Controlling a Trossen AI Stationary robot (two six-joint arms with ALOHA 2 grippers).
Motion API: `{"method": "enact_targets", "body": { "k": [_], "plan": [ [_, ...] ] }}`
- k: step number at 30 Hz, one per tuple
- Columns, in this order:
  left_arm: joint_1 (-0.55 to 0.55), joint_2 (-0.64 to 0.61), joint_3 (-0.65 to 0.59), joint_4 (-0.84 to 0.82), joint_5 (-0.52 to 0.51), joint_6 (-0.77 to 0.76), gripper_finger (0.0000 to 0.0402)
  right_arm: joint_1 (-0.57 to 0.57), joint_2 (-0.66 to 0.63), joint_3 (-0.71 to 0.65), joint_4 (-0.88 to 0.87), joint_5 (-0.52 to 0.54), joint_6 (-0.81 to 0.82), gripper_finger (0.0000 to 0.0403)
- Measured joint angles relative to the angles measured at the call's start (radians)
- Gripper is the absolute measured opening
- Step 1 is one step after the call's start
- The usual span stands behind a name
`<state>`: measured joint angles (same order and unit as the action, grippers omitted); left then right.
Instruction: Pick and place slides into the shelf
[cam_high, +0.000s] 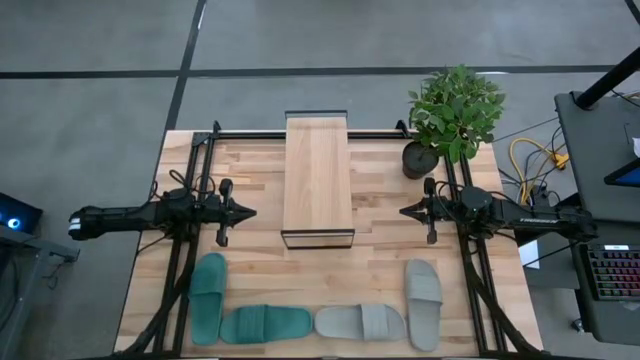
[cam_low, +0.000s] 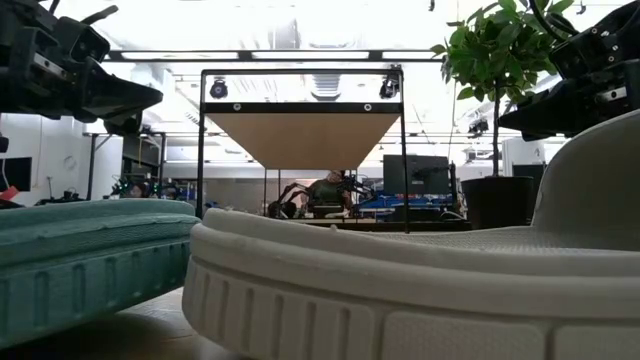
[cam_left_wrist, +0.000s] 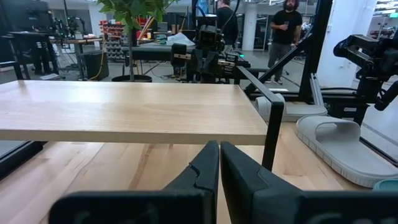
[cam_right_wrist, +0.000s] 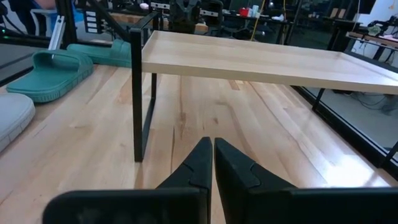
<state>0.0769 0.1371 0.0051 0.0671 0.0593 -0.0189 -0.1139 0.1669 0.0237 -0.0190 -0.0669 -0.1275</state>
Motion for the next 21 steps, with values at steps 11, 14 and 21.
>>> {"method": "enact_targets", "body": {
  "k": [11,14,21],
  "plan": [
    [0.000,0.000,0.000,0.000,-0.001,0.000,0.0000,0.000,0.000,0.000,0.000,0.000,-0.004,0.0009],
    [0.000,0.000,0.000,0.000,-0.001,0.000,0.0000,0.000,0.000,0.000,0.000,0.000,-0.004,0.0009],
    [0.000,0.000,0.000,0.000,-0.002,0.000,0.0000,0.000,0.000,0.000,0.000,0.000,-0.007,0.0009]
  ]
}}
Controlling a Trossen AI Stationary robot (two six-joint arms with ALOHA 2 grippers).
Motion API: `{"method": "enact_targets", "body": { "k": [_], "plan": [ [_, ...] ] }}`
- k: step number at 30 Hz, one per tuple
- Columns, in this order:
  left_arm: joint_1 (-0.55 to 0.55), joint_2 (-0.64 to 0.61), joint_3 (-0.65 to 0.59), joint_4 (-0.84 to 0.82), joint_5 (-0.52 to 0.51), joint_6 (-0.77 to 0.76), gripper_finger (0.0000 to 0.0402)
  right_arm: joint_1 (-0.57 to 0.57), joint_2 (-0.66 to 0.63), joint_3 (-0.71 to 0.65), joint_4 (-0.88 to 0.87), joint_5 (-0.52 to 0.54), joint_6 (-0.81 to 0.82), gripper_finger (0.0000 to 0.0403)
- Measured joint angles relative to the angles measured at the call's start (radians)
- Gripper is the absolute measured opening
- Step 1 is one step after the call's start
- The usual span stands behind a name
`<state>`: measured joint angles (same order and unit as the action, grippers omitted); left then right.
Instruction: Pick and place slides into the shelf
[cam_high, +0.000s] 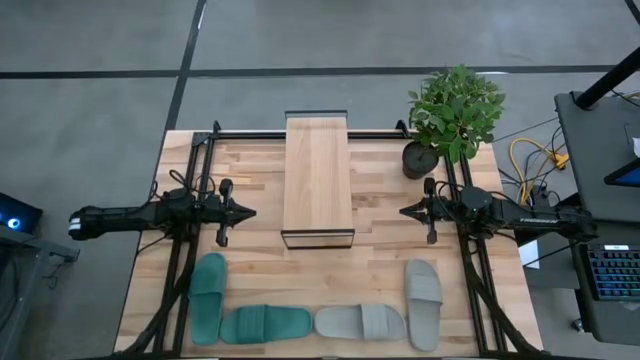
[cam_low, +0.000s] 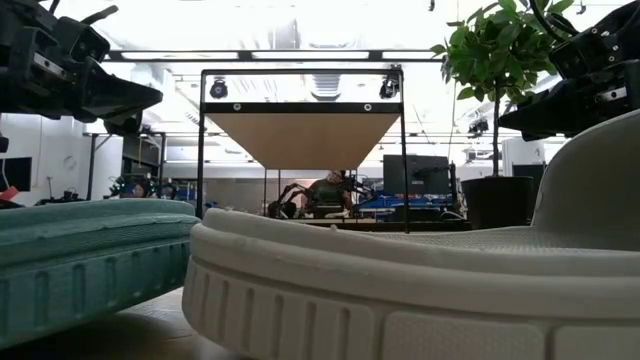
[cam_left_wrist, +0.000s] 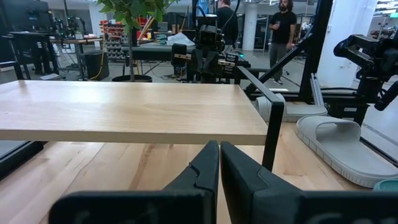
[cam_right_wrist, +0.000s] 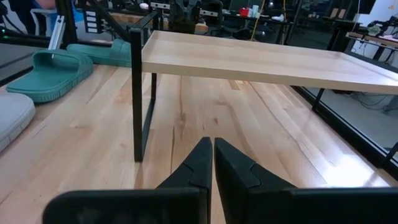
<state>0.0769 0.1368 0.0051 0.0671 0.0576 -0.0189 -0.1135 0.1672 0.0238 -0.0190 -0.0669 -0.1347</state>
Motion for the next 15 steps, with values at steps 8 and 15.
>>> {"method": "enact_targets", "body": {
  "k": [8,15],
  "plan": [
    [0.000,0.000,0.000,0.007,-0.004,0.000,0.0000,0.000,0.000,0.000,0.000,0.000,-0.002,0.0009],
    [0.000,0.000,0.000,0.074,-0.003,0.000,0.0000,0.000,0.000,0.000,0.015,0.026,0.015,0.0009]
  ]
}}
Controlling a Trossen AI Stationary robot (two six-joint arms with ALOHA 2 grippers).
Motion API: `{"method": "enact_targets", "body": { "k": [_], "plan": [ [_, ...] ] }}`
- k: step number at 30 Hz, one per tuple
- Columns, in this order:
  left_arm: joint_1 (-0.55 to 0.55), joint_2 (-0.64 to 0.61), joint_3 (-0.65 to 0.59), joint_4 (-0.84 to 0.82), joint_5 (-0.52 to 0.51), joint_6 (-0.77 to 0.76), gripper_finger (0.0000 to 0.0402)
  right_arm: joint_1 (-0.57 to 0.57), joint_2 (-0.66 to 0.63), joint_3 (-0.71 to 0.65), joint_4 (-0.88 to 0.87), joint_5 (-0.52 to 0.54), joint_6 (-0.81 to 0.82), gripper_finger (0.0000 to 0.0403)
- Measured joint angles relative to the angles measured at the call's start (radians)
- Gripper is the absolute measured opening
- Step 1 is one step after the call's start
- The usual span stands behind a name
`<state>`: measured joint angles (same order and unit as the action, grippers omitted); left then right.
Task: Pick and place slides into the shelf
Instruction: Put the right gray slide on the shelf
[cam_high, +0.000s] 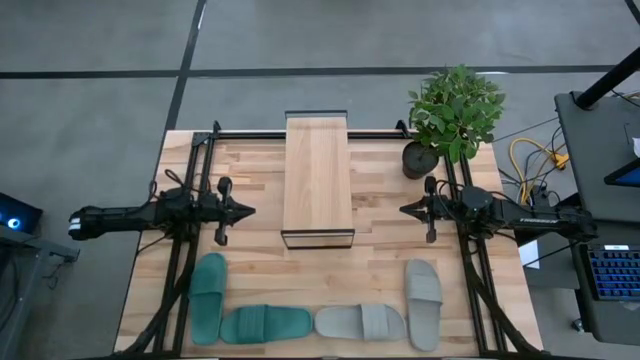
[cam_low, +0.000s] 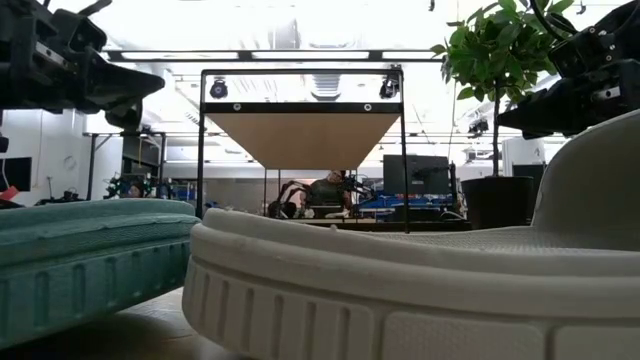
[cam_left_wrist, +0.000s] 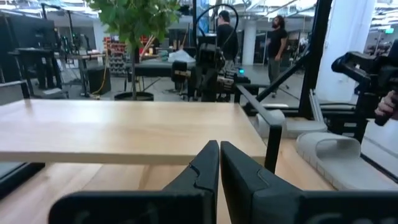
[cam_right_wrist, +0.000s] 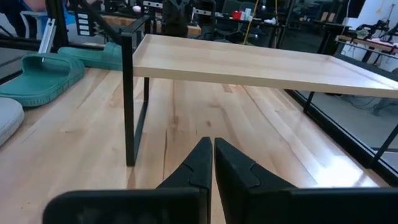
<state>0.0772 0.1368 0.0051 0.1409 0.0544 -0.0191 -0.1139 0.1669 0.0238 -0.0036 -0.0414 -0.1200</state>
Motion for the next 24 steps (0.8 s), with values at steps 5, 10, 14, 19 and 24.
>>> {"method": "enact_targets", "body": {
  "k": [5,10,14,19,24],
  "plan": [
    [0.000,0.000,0.000,0.071,0.000,0.001,0.0000,0.000,0.000,0.000,0.059,0.000,0.082,0.0009],
    [0.000,0.002,0.000,0.079,-0.004,0.034,0.0000,0.002,0.000,0.000,0.161,-0.017,0.235,0.0009],
    [0.000,0.004,0.000,0.144,-0.016,0.057,0.0000,0.002,0.000,0.000,0.264,0.009,0.193,0.0009],
    [0.000,0.022,0.000,0.333,-0.045,0.206,0.0001,0.009,0.002,0.000,0.379,0.012,0.086,0.0013],
    [0.000,0.049,0.000,0.372,-0.002,0.200,0.0043,0.036,0.033,0.092,0.356,0.017,0.050,0.0051]
  ]
}}
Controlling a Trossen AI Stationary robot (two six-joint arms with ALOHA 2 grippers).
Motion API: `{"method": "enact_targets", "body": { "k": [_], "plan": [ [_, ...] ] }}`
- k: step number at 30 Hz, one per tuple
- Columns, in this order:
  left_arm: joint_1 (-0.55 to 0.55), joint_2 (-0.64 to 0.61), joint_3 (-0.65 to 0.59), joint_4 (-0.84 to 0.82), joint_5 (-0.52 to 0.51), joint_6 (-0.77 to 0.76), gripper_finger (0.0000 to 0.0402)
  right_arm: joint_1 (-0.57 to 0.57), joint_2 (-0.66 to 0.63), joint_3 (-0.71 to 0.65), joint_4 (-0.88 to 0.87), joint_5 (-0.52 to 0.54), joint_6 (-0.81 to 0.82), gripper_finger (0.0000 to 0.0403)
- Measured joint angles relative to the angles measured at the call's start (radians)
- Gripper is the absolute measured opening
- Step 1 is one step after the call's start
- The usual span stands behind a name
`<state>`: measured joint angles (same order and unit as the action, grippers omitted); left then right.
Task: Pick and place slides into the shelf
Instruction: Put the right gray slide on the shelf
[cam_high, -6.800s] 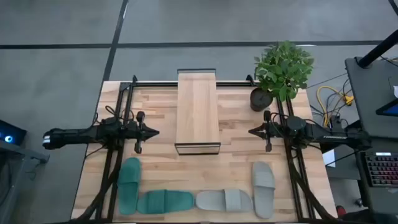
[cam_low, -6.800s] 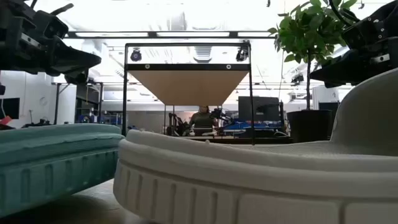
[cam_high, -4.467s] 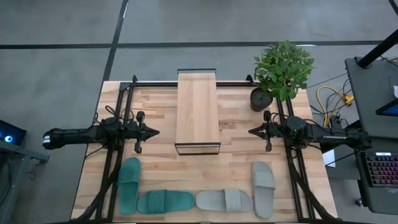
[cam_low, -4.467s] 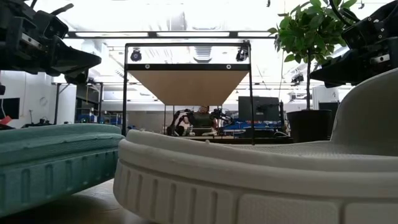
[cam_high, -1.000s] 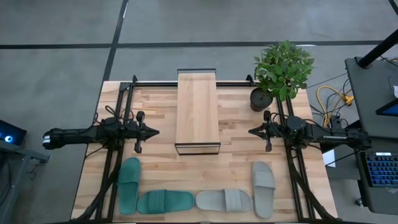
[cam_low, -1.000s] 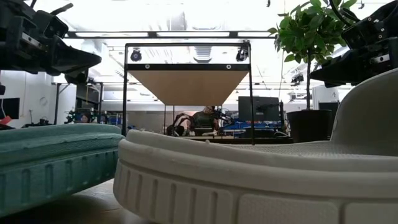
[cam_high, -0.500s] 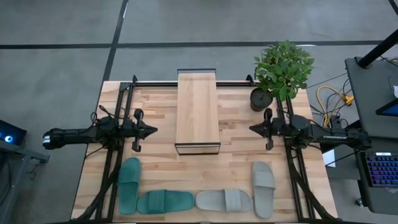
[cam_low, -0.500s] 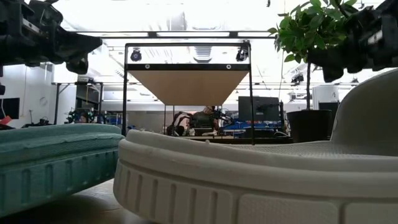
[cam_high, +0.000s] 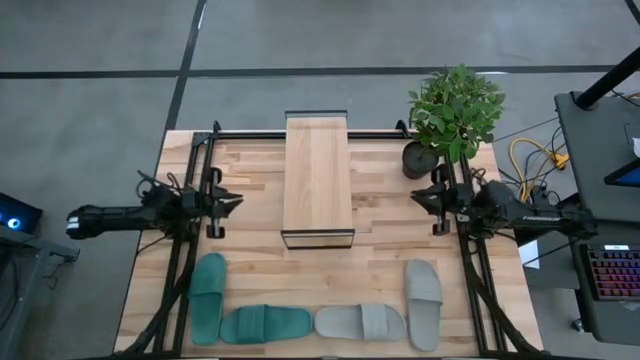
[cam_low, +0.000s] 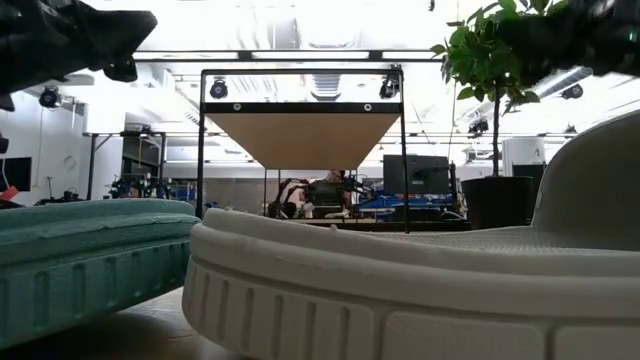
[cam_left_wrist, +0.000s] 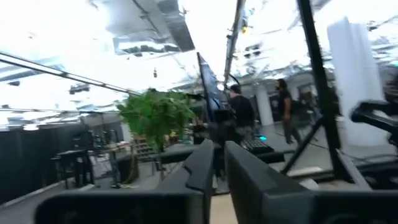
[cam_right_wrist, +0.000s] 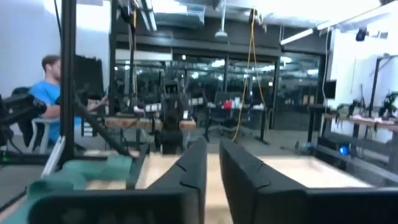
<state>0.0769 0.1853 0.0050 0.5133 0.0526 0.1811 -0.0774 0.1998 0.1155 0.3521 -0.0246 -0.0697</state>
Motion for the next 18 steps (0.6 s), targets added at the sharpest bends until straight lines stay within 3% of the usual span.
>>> {"method": "enact_targets", "body": {
  "k": [9,18],
  "plan": [
    [0.000,0.055,0.000,0.091,0.021,-0.023,0.0155,0.089,0.203,0.389,-0.504,-0.008,0.015,0.0153],
    [0.000,0.055,0.000,0.086,0.023,-0.176,0.0169,0.258,0.465,0.654,-0.694,0.056,0.135,0.0172]
  ]
}}
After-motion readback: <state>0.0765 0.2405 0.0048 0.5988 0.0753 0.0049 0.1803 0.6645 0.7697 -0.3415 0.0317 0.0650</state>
